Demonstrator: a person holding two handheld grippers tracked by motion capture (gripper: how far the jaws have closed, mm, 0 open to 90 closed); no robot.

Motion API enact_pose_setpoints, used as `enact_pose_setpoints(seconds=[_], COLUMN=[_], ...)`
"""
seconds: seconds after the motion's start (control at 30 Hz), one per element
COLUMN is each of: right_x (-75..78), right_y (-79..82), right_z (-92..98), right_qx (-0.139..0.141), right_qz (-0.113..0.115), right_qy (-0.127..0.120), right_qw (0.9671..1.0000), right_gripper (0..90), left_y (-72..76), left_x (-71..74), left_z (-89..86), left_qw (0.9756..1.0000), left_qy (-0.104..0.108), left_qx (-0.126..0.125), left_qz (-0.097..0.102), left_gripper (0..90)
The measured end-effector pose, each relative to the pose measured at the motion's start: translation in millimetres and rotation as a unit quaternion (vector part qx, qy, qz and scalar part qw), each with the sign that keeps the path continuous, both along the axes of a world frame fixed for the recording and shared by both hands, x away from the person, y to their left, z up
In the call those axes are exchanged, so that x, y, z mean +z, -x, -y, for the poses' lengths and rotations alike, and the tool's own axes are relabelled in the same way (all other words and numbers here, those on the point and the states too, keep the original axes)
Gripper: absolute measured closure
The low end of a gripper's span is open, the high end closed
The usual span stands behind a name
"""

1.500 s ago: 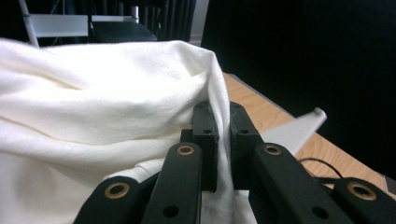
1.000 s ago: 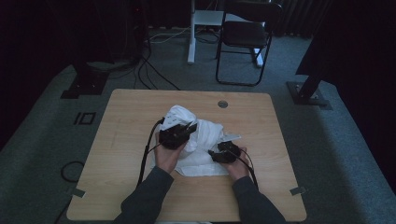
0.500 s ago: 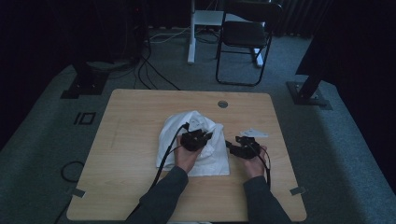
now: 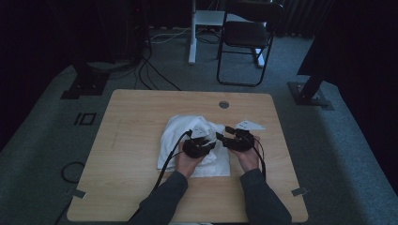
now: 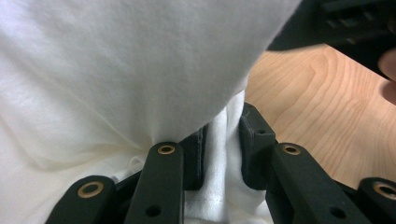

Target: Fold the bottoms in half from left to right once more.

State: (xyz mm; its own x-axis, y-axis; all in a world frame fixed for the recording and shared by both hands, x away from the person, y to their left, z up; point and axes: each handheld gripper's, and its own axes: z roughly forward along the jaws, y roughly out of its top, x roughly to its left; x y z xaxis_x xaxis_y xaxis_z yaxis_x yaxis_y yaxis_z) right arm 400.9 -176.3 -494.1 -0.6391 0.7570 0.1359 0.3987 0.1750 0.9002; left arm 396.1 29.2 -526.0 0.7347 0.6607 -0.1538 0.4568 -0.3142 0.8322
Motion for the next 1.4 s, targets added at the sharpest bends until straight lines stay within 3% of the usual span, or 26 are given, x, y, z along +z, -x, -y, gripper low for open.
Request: enact_pose_setpoints(seconds=[0.03, 0.07, 0.1, 0.13, 0.17, 0.27, 0.33, 0.47, 0.57, 0.63, 0.73, 0.8, 0.83, 0.97, 1.1, 1.23, 1.4], right_x=[0.5, -0.5, -0.5, -1.3, -2.3, -5.3, -6.9, -11.6, -13.5, -15.3, -18.2, -19.7, -20.2, -21.4, -18.0, -1.8, 14.6], right_y=[-4.4, -12.7, -12.7, -16.2, -19.7, -31.6, -36.6, -43.6, -45.6, -47.4, -50.6, -52.0, -52.4, -52.8, -50.1, -37.9, -26.7], right_z=[-4.4, -12.4, -12.4, -15.1, -16.5, -11.8, -6.7, 4.7, 6.7, 6.9, 5.0, 4.2, 3.9, 5.7, 10.2, 17.2, 22.1], right_qx=[0.01, 0.025, 0.025, 0.024, 0.014, -0.012, -0.025, -0.041, -0.044, -0.044, -0.046, -0.046, -0.047, -0.051, -0.055, -0.061, -0.07], right_qz=[-0.004, -0.012, -0.012, -0.012, -0.015, -0.041, -0.048, -0.064, -0.069, -0.072, -0.079, -0.082, -0.083, -0.092, -0.092, -0.064, -0.033], right_qy=[0.004, 0.017, 0.017, 0.031, 0.043, 0.031, 0.027, 0.026, 0.023, 0.021, 0.025, 0.027, 0.028, 0.033, 0.041, 0.052, 0.037], right_qw=[0.9999, 0.9995, 0.9995, 0.9992, 0.9989, 0.9986, 0.9982, 0.9968, 0.9964, 0.9962, 0.9955, 0.9952, 0.995, 0.9939, 0.9934, 0.9947, 0.9963], right_gripper=[44.7, 61.5, 61.5, 76.3, 84.4, 88.1, 88.2, 88.2, 88.1, 88.1, 87.9, 87.7, 87.7, 85.4, 71.5, 56.3, 51.0], left_y=[0.2, 0.6, 1.5, 2.7, 4.9, 14.0, 20.8, 22.4, 11.8, 1.2, -16.5, -24.3, -26.3, -30.0, -32.7, -33.5, -31.0], left_x=[0.3, 0.8, 1.6, 3.2, 6.3, 24.7, 42.2, 72.1, 78.4, 74.4, 56.0, 40.2, 32.9, 12.4, 1.9, -3.9, -4.8], left_z=[-0.1, -0.4, -0.6, -1.3, -2.4, -12.1, -24.6, -66.3, -101.3, -113.6, -113.2, -106.4, -103.2, -94.1, -89.2, -88.6, -84.8], left_qw=[1.0, 1.0, 1.0, 0.9999, 0.9999, 0.9994, 0.9982, 0.9929, 0.986, 0.9852, 0.9903, 0.9919, 0.9925, 0.993, 0.9926, 0.992, 0.9913], left_qy=[0.001, 0.001, 0.004, 0.003, 0.003, 0.027, 0.047, 0.071, 0.105, 0.094, 0.047, 0.017, 0.013, 0.004, -0.019, -0.021, -0.035], left_qx=[-0.002, -0.005, -0.008, -0.01, -0.012, -0.016, -0.012, 0.05, 0.117, 0.139, 0.131, 0.123, 0.116, 0.112, 0.113, 0.118, 0.124], left_qz=[0.0, -0.001, -0.002, -0.001, 0.001, 0.012, 0.036, 0.082, 0.055, 0.034, -0.003, -0.026, -0.034, -0.039, -0.039, -0.039, -0.025], left_gripper=[73.1, 69.9, 69.9, 67.1, 64.2, 59.7, 57.5, 58.3, 61.9, 64.3, 65.8, 66.3, 66.3, 66.2, 67.0, 68.3, 68.3])
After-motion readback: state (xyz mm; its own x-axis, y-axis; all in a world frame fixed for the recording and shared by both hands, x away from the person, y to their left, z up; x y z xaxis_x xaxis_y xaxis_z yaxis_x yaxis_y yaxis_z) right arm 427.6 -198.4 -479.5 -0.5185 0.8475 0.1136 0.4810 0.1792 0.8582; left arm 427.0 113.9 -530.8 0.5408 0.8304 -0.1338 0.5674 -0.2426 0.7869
